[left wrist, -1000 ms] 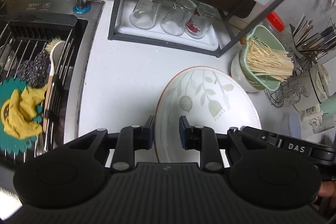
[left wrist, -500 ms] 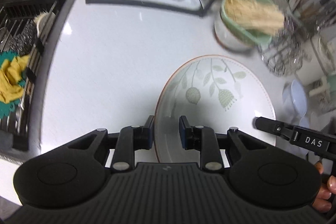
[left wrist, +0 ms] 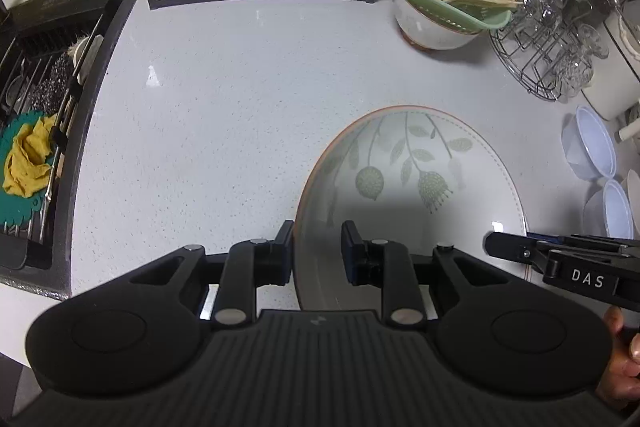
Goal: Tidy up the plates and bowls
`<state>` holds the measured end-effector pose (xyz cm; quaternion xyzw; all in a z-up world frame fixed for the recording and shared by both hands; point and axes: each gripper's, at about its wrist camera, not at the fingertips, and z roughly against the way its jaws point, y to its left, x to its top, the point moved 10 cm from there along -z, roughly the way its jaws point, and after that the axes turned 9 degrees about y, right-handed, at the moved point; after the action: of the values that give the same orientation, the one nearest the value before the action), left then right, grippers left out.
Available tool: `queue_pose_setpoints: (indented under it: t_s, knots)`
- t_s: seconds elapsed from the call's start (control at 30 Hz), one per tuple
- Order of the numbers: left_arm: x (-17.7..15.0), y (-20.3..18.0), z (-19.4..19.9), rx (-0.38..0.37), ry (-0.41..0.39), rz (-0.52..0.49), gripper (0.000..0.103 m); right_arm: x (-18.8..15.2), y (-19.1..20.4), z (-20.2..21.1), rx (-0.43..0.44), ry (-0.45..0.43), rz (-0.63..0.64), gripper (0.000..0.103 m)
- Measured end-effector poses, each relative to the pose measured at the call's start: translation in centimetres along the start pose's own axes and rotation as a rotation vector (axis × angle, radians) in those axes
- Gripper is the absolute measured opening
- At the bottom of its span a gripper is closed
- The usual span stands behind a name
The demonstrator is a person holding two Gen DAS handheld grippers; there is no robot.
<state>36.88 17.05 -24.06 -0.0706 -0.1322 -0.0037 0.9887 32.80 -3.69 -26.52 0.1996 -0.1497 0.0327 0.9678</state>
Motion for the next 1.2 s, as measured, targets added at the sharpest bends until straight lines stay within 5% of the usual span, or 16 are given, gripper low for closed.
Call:
queue_pose_setpoints:
  t_s: [0.4, 1.2]
  knots:
    - [-0.4, -0.6, -0.8, 0.069, 0.027, -0.048, 0.028, -0.1, -0.1, -0.3, -0.031, -0.015, 0.03, 0.021]
    - [-2.4, -0.9, 2.5, -0.025, -0.052, 0.027, 0.029, -0.7, -1.1, 2.8, -0.086, -0.12, -0.019, 0.022]
